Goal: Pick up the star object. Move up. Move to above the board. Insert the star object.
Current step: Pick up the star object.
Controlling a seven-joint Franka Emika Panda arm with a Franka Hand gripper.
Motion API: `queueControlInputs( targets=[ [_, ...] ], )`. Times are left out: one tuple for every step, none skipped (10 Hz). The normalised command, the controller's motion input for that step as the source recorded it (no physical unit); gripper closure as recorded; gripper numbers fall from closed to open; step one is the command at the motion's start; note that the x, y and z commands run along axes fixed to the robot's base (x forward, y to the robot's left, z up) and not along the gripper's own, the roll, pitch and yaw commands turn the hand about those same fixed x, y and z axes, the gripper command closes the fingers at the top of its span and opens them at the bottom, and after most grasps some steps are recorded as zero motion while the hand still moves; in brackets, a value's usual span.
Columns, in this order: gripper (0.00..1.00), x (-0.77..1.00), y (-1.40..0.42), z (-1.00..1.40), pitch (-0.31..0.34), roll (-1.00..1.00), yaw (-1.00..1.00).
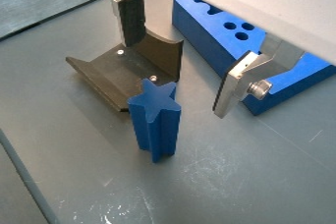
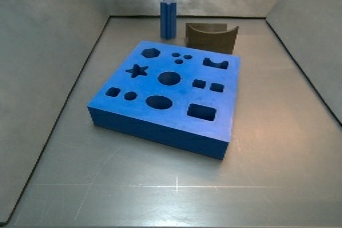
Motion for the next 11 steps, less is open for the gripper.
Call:
queueControlInputs(
  targets=[
    [0.00, 0.15, 0.04, -0.12, 0.000, 0.00, -0.23],
    [0.00, 0.05, 0.00, -0.23, 0.000, 0.00, -1.00],
    [0.00, 0.08, 0.00, -0.03, 0.034, 0.00, -0.56],
    [0.00, 0.00, 0.02, -0.09, 0.000, 0.00, 0.00],
    [0.00, -0.38, 0.63, -0.35, -0.086, -0.05, 0.00],
    [0.00, -0.14, 0.52, -0.40, -0.169, -0.20, 0.00],
    [0.00, 0.04, -0.06, -0.07, -0.003, 0.00, 0.00],
    [0.00, 0.28, -0.15, -0.49, -0.074, 0.09, -0.75],
    [0.00, 0.20, 0.00, -0.18, 0.000, 0.00, -0.63],
    [0.00, 0.00, 0.00, -0.08, 0.000, 0.00, 0.00],
    [0.00, -0.09, -0.07, -0.85, -0.180, 0.27, 0.00]
  ],
)
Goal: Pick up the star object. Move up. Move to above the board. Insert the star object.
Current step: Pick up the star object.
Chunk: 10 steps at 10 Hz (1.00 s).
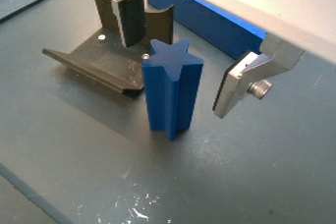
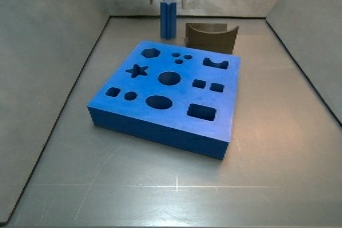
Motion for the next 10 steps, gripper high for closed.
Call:
queueControlInputs(
  targets=[
    [0.00, 0.00, 0.00, -0.19, 0.000, 0.00, 0.00],
    [0.00, 0.00, 0.00, -0.03, 0.000, 0.00, 0.01],
    [0.00, -0.12, -0.03, -0.47, -0.040, 0.02, 0.27],
    [0.00, -0.12, 0.00, -0.23, -0.037, 0.00, 0.25],
    [1.00, 0.00, 0.00, 0.00, 0.000, 0.00, 0.00],
    [1.00, 0.00, 0.00, 0.00, 0.000, 0.00, 0.00],
    [1.00, 0.00, 0.00, 0.00, 0.000, 0.00, 0.00],
    [1.00, 0.00, 0.00, 0.00, 0.000, 0.00, 0.00],
    [1.00, 0.00, 0.00, 0.00, 0.000, 0.00, 0.00],
    [1.00, 0.00, 0.00, 0.00, 0.000, 0.00, 0.00]
  ],
)
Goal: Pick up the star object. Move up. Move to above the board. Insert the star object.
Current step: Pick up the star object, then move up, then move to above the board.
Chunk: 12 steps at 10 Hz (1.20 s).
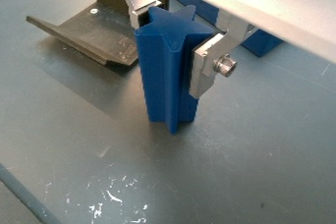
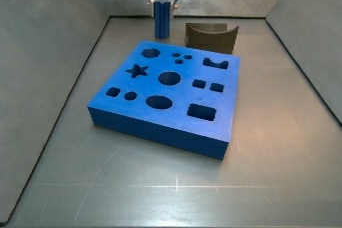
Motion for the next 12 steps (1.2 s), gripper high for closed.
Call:
queueControlInputs(
  targets=[
    [1.00, 0.00, 0.00, 0.00, 0.000, 0.00, 0.00],
    [1.00, 0.00, 0.00, 0.00, 0.000, 0.00, 0.00],
    [1.00, 0.00, 0.00, 0.00, 0.000, 0.00, 0.00],
    [1.00, 0.00, 0.00, 0.00, 0.000, 0.00, 0.00],
    [1.00, 0.00, 0.00, 0.00, 0.000, 0.00, 0.00],
    [1.00, 0.00, 0.00, 0.00, 0.000, 0.00, 0.00],
    [1.00, 0.00, 0.00, 0.00, 0.000, 0.00, 0.00],
    [1.00, 0.00, 0.00, 0.20, 0.000, 0.00, 0.00],
    [1.00, 0.04, 0.05, 0.20, -0.011, 0.01, 0.02],
    [1.00, 0.04, 0.05, 0.17, 0.000, 0.01, 0.02],
    [1.00, -0.13, 0.38, 1.00, -0.550, -0.11, 0.08],
    [1.00, -0.14, 0.38, 1.00, -0.512, -0.12, 0.06]
  ],
)
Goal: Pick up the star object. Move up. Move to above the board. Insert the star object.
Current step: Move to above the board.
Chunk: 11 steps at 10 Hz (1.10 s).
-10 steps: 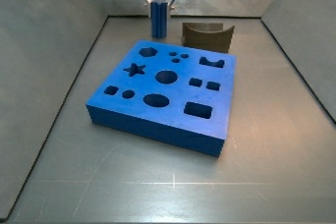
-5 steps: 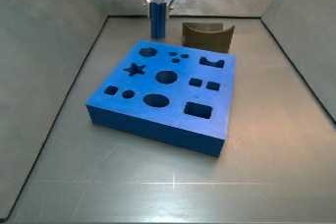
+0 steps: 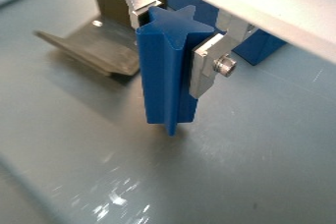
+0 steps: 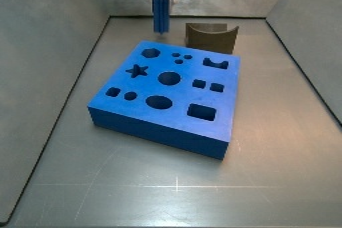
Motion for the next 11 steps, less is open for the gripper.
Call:
queueControlInputs(
  targets=[
    [1.00, -0.15, 0.36, 1.00, -0.474, -0.13, 0.04],
    [1.00, -0.14, 0.34, 1.00, -0.368, -0.14, 0.00],
    [1.00, -0.14, 0.34, 1.00, -0.270, -0.15, -0.02],
    [1.00, -0.14, 0.33, 1.00, -0.144, -0.16, -0.04],
    [1.00, -0.13, 0.32, 1.00, -0.064, -0.16, -0.04],
    [1.00, -0.13, 0.31, 1.00, -0.018, -0.15, -0.05],
    [1.00, -0.12, 0.29, 1.00, 0.006, -0.14, -0.05],
    [1.00, -0.10, 0.27, 1.00, 0.029, -0.11, -0.05],
    [1.00, -0.09, 0.26, 1.00, 0.050, -0.09, -0.05],
    [1.00, -0.08, 0.24, 1.00, 0.066, -0.07, -0.05],
    [1.00, -0.07, 0.22, 1.00, 0.076, -0.05, -0.04]
  ],
)
